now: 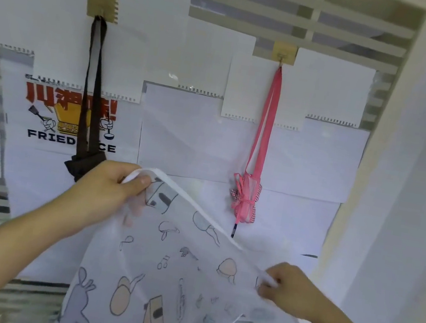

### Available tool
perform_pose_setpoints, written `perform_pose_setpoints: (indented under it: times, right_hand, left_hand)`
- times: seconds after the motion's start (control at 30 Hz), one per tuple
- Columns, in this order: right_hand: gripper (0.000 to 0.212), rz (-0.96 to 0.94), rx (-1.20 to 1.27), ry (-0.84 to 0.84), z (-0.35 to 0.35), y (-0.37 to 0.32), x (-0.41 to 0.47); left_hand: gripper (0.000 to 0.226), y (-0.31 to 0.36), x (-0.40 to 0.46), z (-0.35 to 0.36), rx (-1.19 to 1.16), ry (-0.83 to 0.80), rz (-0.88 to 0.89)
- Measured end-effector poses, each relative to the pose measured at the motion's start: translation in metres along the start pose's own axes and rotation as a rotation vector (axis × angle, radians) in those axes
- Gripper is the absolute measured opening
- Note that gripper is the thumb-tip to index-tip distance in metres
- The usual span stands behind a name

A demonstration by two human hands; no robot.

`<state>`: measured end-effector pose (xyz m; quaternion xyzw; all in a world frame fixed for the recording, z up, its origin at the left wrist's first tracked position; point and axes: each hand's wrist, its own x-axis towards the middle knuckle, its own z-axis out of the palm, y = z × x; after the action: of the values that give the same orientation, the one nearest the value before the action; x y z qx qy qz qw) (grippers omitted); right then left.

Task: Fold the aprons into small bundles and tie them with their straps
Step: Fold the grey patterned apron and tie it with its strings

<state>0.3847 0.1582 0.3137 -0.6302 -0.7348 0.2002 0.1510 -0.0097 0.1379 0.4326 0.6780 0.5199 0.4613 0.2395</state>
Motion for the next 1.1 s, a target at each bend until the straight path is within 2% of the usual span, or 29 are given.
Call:
perform_pose_setpoints:
  times: [0.1, 0.2, 0.23, 0.3, 0.33, 0.37, 0.4, 0.43, 0.5, 0.53, 0.57, 0.6, 0.63, 0.7, 0.73, 0.77, 0.8, 0.83, 0.9, 0.97, 1.0, 1.03, 1.07, 1.1]
  right_hand:
    - [0.022, -0.017, -0.060, 0.155, -0.026, 0.015, 0.011]
    - [0.018, -0.087, -0.097, 0.397, -0.073, -0.009, 0.014]
    - [0.017, -0.087, -0.196, 0.535, -0.092, -0.024, 0.011]
    - [0.013, -0.090, -0.398, 0.948, -0.119, -0.055, -0.001]
    - [0.009, -0.136, -0.433, 1.148, -0.123, -0.066, -0.010]
    - [0.008, -0.176, -0.450, 1.259, -0.121, -0.073, -0.016]
    - [0.010, -0.191, -0.481, 1.189, -0.113, -0.070, -0.016]
    - [0.014, -0.190, -0.516, 0.909, -0.099, -0.064, -0.019]
    - [0.019, -0.037, -0.533, 0.027, -0.068, -0.054, -0.031]
    - [0.023, 0.061, -0.526, -0.285, -0.058, -0.048, -0.035]
    - [0.029, 0.096, -0.508, -0.416, -0.053, -0.039, -0.035]
    - [0.033, 0.072, -0.479, -0.386, -0.052, -0.033, -0.031]
    - [0.033, 0.006, -0.471, -0.211, -0.054, -0.027, -0.023]
    - [0.019, -0.103, -0.410, 0.324, -0.064, -0.019, -0.005]
    - [0.020, -0.139, -0.368, 0.546, -0.070, -0.017, 0.000]
    - [0.025, -0.194, -0.311, 0.709, -0.076, -0.019, 0.002]
    - [0.030, -0.222, -0.228, 0.739, -0.078, -0.019, 0.002]
    - [0.031, -0.258, -0.112, 0.636, -0.080, -0.027, -0.003]
    - [0.024, -0.201, -0.068, 0.134, -0.066, -0.040, -0.022]
    - [0.022, -0.051, -0.307, -0.378, -0.041, -0.044, -0.035]
    - [0.020, -0.022, -0.443, -0.519, -0.033, -0.040, -0.034]
    - [0.017, -0.040, -0.530, -0.497, -0.030, -0.032, -0.027]
    - [0.018, -0.095, -0.582, -0.351, -0.033, -0.025, -0.017]
    - [0.025, -0.157, -0.599, -0.080, -0.042, -0.022, -0.008]
  left_hand:
    - [0.039, -0.023, 0.008, -0.018, 0.320, 0.028, 0.017]
    - [0.039, -0.019, 0.019, -0.037, 0.431, 0.092, 0.022]
    - [0.034, -0.013, 0.023, -0.041, 0.416, 0.161, 0.071]
    - [0.020, -0.001, 0.023, -0.048, 0.344, 0.423, 0.275]
    - [0.022, 0.000, 0.022, -0.050, 0.326, 0.571, 0.412]
    - [0.023, 0.000, 0.020, -0.051, 0.357, 0.625, 0.523]
    - [0.023, -0.012, 0.020, -0.052, 0.417, 0.515, 0.535]
    - [0.024, -0.030, 0.018, -0.052, 0.528, 0.246, 0.421]
    - [0.019, -0.070, 0.008, -0.052, 0.834, -0.542, -0.028]
    - [0.012, -0.089, 0.002, -0.051, 0.933, -0.793, -0.153]
    - [0.014, -0.100, -0.004, -0.051, 0.969, -0.867, -0.194]
    - [0.016, -0.106, -0.007, -0.050, 0.921, -0.765, -0.193]
    - [0.019, -0.115, -0.005, -0.050, 0.805, -0.516, -0.154]
    - [0.027, -0.117, 0.002, -0.049, 0.452, -0.011, -0.084]
    - [0.027, -0.108, 0.005, -0.047, 0.255, 0.128, -0.083]
    - [0.029, -0.100, 0.006, -0.045, 0.102, 0.179, -0.086]
    - [0.032, -0.091, 0.005, -0.043, 0.033, 0.148, -0.097]
    - [0.033, -0.081, -0.002, -0.041, 0.029, 0.049, -0.100]
    - [0.027, -0.076, -0.018, -0.037, 0.222, -0.310, -0.093]
    - [0.022, -0.092, -0.029, -0.037, 0.525, -0.652, -0.115]
    - [0.019, -0.102, -0.031, -0.038, 0.681, -0.694, -0.124]
    - [0.016, -0.108, -0.029, -0.039, 0.754, -0.616, -0.109]
    - [0.015, -0.108, -0.026, -0.037, 0.750, -0.447, -0.102]
    - [0.022, -0.108, -0.020, -0.038, 0.654, -0.196, -0.077]
